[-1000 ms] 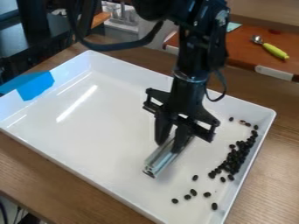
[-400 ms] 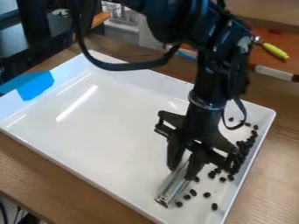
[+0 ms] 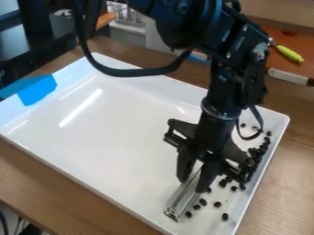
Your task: Sweep into pile
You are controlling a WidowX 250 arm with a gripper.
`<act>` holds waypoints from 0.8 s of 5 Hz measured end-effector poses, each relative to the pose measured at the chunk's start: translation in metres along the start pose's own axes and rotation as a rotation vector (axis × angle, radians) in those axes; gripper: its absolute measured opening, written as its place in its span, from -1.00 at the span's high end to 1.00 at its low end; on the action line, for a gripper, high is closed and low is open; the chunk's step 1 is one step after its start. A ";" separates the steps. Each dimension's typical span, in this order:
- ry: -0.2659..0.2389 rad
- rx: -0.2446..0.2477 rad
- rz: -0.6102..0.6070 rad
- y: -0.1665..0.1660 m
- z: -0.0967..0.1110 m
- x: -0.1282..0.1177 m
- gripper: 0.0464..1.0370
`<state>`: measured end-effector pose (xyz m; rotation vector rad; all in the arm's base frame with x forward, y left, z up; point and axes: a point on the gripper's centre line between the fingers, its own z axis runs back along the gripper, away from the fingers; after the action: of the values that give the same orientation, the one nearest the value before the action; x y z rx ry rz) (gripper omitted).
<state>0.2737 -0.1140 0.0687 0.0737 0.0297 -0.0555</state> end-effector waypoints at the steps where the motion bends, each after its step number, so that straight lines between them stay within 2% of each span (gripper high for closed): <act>1: 0.006 -0.026 0.038 -0.007 0.001 0.004 0.45; 2: 0.002 -0.068 0.072 -0.018 0.004 0.008 0.45; 3: -0.004 -0.073 0.087 -0.022 0.006 0.009 0.45; 4: -0.068 -0.085 0.066 -0.016 0.018 0.013 0.45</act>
<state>0.2865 -0.1319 0.0847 -0.0120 -0.0384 0.0095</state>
